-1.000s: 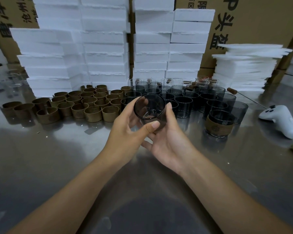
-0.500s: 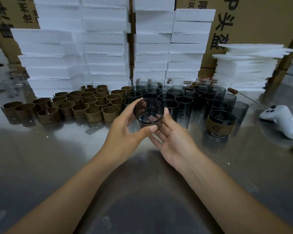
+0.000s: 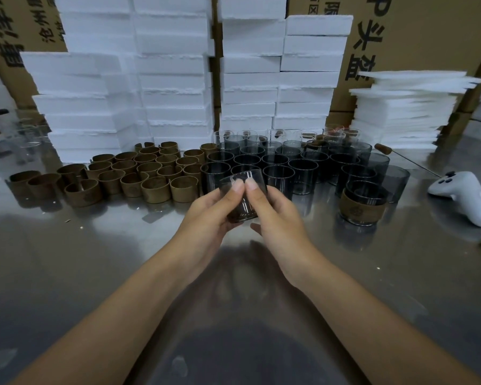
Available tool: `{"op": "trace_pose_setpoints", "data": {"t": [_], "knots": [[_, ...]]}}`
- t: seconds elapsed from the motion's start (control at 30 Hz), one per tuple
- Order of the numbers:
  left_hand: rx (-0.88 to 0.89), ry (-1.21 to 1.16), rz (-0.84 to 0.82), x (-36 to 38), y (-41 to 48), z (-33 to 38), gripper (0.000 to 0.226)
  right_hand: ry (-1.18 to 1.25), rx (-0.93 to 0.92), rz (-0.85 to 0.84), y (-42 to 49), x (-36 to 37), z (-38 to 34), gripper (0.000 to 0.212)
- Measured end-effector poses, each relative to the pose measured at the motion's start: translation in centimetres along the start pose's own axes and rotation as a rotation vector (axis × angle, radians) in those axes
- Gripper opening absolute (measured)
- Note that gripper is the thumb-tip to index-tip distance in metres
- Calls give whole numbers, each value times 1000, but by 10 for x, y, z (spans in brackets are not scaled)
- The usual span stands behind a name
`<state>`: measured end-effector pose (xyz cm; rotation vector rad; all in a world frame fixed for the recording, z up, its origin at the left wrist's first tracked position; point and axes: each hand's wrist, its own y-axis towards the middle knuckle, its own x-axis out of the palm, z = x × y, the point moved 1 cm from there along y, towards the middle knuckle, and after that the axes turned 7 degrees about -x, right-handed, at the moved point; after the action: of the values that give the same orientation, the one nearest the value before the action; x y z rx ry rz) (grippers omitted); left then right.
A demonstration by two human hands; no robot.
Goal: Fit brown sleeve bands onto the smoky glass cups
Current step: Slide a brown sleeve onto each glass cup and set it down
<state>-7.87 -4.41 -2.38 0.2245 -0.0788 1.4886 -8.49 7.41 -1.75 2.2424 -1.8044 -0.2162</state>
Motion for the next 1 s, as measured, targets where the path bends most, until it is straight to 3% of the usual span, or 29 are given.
{"op": "trace_pose_setpoints", "data": {"t": [0.1,0.37,0.47,0.53,0.6,0.67,0.83,0.9,1.0], "knots": [[4,-3,16,0,-2,0,51,5,22,22,0,1,0,48],[-39,-124,60,-4,-6,2,62,151,24,10,-1,-3,-4,27],[-53,-148,14,-5,-5,3,52,261,23,3,-1,-5,-6,25],[-67,-183,-26,-6,-5,4,41,283,37,-1,0,-7,-5,39],[-75,-212,-81,-6,-6,6,35,275,71,16,1,-7,-4,65],[-78,-260,-144,-7,-6,8,35,291,99,29,3,-8,-3,75],[-147,-299,-194,-11,-6,7,41,254,76,18,4,-9,-2,58],[-184,-248,-197,-12,-5,6,44,250,88,-49,3,-7,-2,44],[-194,-103,-108,-10,-5,4,48,192,127,-72,3,-6,-1,42]]}}
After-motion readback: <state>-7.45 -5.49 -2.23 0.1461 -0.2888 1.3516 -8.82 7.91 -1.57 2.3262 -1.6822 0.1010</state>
